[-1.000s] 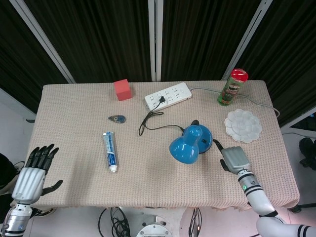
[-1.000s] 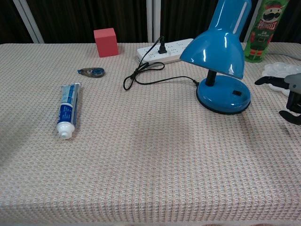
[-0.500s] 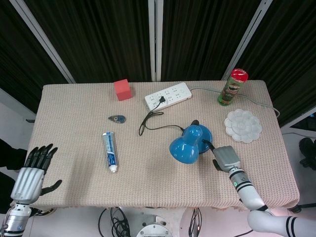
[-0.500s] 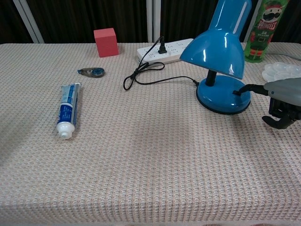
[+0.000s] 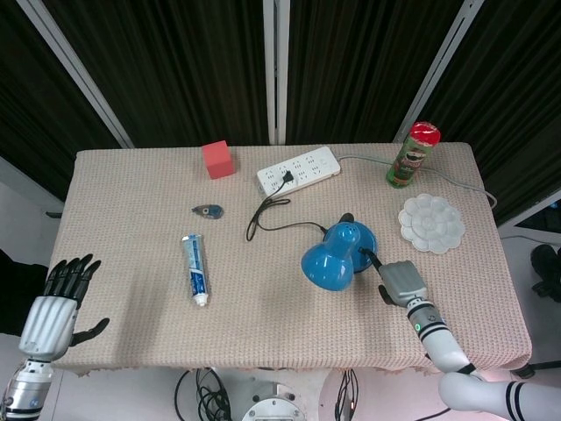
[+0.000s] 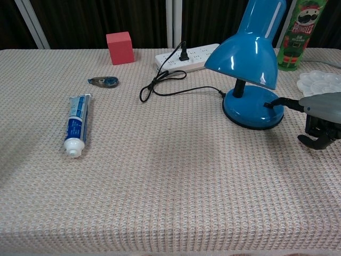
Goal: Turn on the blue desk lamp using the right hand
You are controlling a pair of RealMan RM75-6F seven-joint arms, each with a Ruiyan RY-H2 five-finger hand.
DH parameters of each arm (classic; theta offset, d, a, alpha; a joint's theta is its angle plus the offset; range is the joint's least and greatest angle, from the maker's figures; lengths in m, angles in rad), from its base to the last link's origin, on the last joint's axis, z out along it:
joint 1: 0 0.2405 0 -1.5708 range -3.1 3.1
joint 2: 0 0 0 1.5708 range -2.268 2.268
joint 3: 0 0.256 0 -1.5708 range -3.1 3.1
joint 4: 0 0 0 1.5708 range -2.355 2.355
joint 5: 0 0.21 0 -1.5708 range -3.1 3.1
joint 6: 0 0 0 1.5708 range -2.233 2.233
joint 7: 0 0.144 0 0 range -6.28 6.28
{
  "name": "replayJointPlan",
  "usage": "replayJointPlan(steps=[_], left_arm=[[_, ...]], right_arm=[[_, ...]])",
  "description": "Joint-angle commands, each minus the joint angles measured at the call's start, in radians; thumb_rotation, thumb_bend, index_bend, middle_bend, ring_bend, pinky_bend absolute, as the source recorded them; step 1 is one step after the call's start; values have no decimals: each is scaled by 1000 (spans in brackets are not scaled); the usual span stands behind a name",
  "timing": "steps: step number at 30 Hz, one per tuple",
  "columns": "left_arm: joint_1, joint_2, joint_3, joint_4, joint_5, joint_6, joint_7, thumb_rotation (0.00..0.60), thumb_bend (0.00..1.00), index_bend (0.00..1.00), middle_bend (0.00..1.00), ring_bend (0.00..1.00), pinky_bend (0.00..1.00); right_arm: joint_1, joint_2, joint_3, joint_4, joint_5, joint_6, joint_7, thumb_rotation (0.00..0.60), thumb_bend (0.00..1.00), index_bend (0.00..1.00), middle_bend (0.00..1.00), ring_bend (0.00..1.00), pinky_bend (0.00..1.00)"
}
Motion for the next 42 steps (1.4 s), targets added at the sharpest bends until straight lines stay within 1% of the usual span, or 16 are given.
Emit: replayJointPlan(steps=[1, 14, 19, 24, 27, 29, 32, 34, 35, 36, 37, 39, 40, 42], left_arm=[[0, 0, 0, 0, 0, 0, 0, 600, 144, 0, 0, 0, 0], [0, 1, 1, 1, 0, 0, -5, 600, 145, 0, 0, 0, 0], [0, 0, 0, 2, 2, 1, -5, 600, 145, 0, 0, 0, 0], [0, 1, 0, 2, 1, 1, -4, 600, 145, 0, 0, 0, 0], [0, 1, 0, 1, 1, 2, -3, 600, 145, 0, 0, 0, 0], [0, 1, 0, 1, 2, 3, -3, 600, 144, 0, 0, 0, 0], [1, 2, 0, 0, 3, 5, -5, 600, 144, 0, 0, 0, 0], [0, 2, 0, 0, 3, 4, -8, 600, 145, 0, 0, 0, 0], [-2, 2, 0, 0, 2, 2, -10, 600, 144, 0, 0, 0, 0], [-4, 1, 0, 1, 1, -3, -11, 600, 144, 0, 0, 0, 0], [-5, 1, 0, 2, 0, -6, -11, 600, 144, 0, 0, 0, 0], [-8, 0, 0, 6, -1, -13, -14, 600, 144, 0, 0, 0, 0], [-9, -1, 0, 8, -3, -15, -15, 600, 144, 0, 0, 0, 0], [-11, -2, 0, 14, -8, -20, -21, 600, 145, 0, 0, 0, 0]], right_arm=[[4, 0, -5, 1, 4, -1, 4, 600, 480, 0, 935, 885, 789], [18, -2, -30, -4, 13, 17, 17, 600, 480, 2, 935, 885, 789], [25, -2, -37, -3, 22, 16, 21, 600, 480, 22, 935, 886, 789], [16, 13, -39, -26, -11, 50, 37, 600, 479, 20, 935, 886, 789], [-3, 38, -37, -60, -64, 97, 64, 600, 478, 1, 935, 886, 789], [-35, 69, -40, -98, -134, 161, 96, 600, 477, 0, 935, 885, 789], [-110, 104, -63, -133, -283, 291, 171, 600, 457, 0, 935, 881, 786], [-183, 106, -94, -121, -415, 417, 234, 600, 387, 0, 906, 854, 765], [-215, 101, -110, -106, -470, 471, 258, 600, 343, 0, 852, 808, 733], [-255, 92, -133, -79, -534, 536, 283, 600, 306, 0, 773, 743, 686], [-282, 86, -149, -57, -573, 576, 295, 600, 266, 0, 662, 645, 617], [-332, 80, -178, -10, -630, 639, 307, 600, 193, 0, 327, 350, 419], [-347, 78, -182, 8, -648, 661, 313, 600, 166, 0, 133, 165, 312], [-375, 60, -171, 66, -709, 732, 358, 600, 134, 0, 5, 25, 225]])
